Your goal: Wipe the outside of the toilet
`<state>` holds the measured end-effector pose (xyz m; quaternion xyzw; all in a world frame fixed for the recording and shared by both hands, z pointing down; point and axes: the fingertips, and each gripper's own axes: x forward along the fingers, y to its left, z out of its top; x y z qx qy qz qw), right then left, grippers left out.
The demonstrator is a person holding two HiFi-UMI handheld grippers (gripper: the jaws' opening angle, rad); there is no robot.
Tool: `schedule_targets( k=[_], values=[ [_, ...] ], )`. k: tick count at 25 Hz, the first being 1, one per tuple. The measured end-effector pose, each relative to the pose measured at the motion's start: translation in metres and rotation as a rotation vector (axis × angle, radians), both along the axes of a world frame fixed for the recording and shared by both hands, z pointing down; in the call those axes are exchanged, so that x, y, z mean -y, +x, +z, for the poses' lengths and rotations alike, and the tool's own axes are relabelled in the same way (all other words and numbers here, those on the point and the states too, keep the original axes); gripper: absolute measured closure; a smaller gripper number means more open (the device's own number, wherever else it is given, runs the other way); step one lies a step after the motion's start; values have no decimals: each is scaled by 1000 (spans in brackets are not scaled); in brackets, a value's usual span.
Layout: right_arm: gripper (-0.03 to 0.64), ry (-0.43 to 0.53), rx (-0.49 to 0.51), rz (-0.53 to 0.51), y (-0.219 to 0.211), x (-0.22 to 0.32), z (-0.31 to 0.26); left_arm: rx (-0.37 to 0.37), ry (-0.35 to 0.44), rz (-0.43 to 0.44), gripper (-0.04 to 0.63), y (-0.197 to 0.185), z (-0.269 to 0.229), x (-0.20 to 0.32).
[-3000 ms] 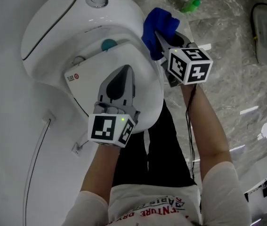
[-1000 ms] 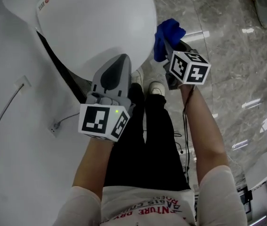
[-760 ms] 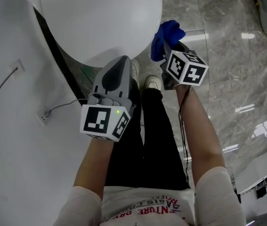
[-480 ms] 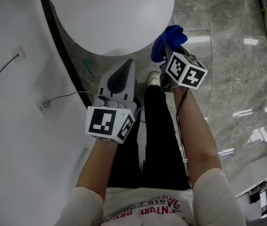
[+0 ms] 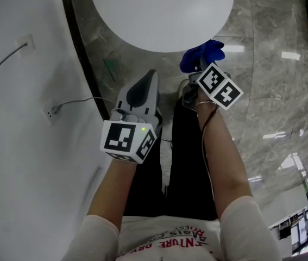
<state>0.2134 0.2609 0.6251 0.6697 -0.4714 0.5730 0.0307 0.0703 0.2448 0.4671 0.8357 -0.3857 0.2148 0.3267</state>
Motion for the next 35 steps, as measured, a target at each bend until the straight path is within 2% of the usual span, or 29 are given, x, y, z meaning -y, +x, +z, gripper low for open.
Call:
schedule_targets(
  k=[4, 8, 12, 15, 21, 23, 26, 35],
  values=[
    [540, -32, 22, -27, -37, -7, 5, -2, -7, -2, 589, -32, 4, 4],
    [540, -48, 47, -100, -91, -5, 7, 4, -15, -1, 589, -62, 9, 6],
    [540, -25, 96, -209, -150, 4, -6, 2, -25, -15, 589, -96, 7, 10],
    [540, -38, 139, -238, -182, 7, -19, 1, -23, -51, 589, -125, -1, 19],
    [540, -36, 143, -341, -221, 18, -73, -3, -3, -159, 589, -187, -30, 49],
    [540, -9, 126, -393, -233, 31, -100, -20, 7, -204, 589, -206, -47, 63],
    [540, 49, 69, -494, -241, 65, -142, -37, 44, -227, 589, -220, -76, 87],
    [540, 241, -122, -687, -235, 219, -245, -65, 129, -294, 589, -229, -142, 176]
  ],
)
